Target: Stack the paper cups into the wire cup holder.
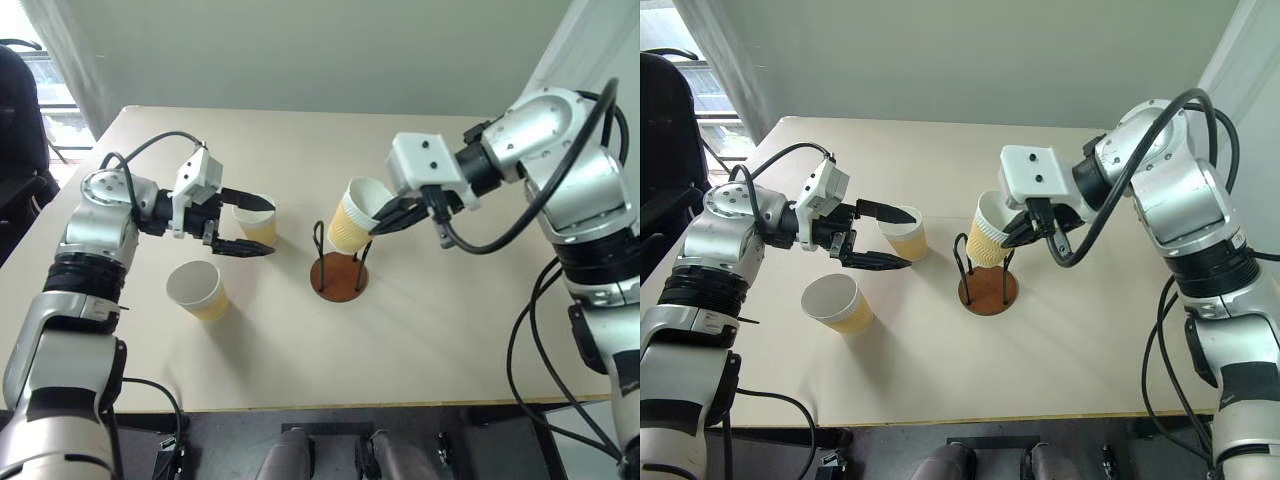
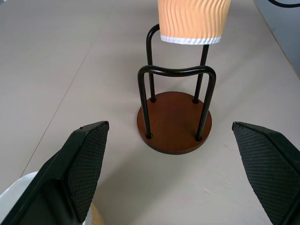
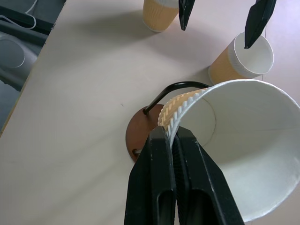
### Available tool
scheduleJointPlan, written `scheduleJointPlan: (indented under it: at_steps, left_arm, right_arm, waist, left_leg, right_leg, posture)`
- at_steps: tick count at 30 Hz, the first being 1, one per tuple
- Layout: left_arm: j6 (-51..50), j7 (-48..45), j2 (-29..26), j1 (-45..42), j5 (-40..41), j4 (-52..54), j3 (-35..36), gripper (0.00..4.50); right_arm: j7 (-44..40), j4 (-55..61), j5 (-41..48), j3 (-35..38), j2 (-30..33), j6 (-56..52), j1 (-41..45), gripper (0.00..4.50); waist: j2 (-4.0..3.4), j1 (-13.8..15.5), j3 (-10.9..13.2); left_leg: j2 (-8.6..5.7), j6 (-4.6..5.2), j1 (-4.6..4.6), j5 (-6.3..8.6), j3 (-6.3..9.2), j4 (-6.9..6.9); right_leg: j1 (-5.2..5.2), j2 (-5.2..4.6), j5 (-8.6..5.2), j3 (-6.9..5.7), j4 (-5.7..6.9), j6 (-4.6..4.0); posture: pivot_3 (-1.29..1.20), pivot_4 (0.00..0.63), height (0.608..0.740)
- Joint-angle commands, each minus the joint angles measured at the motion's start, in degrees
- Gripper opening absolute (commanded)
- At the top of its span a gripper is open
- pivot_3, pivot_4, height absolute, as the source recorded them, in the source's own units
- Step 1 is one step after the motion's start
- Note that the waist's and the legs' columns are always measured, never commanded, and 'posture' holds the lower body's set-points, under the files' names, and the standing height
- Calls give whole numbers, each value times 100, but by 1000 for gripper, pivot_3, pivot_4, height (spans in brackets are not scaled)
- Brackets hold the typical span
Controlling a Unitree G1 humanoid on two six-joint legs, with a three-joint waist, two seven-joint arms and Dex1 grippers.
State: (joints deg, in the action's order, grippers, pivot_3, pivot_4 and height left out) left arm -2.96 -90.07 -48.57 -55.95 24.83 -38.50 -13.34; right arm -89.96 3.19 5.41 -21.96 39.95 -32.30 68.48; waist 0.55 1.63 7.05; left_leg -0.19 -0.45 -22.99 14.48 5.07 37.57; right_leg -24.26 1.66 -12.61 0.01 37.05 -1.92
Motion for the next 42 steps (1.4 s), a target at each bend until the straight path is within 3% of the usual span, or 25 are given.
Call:
scheduleJointPlan:
  at_steps: [1, 33, 37, 42]
  left_arm:
    - [22, -243, -78, -40, 88, 134, 127, 4500]
    - [-155, -243, -196, 115, 98, 367, 203, 4500]
    - [-179, -243, -193, 121, 95, 382, 212, 4500]
    - [-216, -243, -186, 135, 87, 409, 235, 4500]
  right_arm:
    - [105, 129, 11, -21, -50, 96, 53, 50]
    - [-22, -211, -372, -202, -7, 850, -48, 50]
    - [20, -143, -337, -191, -73, 763, -57, 871]
    - [61, -128, -314, -147, -128, 695, -33, 2621]
  waist:
    - [0, 0, 0]
    - [0, 0, 0]
    - [0, 0, 0]
    - [0, 0, 0]
  left_leg:
    - [0, 0, -1, 0, 0, 1]
    - [-1, 12, -19, 7, 1, 41]
    - [-1, 12, -19, 7, 1, 41]
    - [-1, 12, -19, 7, 1, 41]
  right_leg:
    - [0, 0, 0, 0, 0, 0]
    - [0, 0, 6, -1, 2, 8]
    - [0, 0, 6, -1, 1, 8]
    - [0, 0, 6, -1, 1, 8]
  posture:
    - [0, 150, 740]
    - [0, 150, 740]
    - [0, 150, 740]
    - [0, 150, 740]
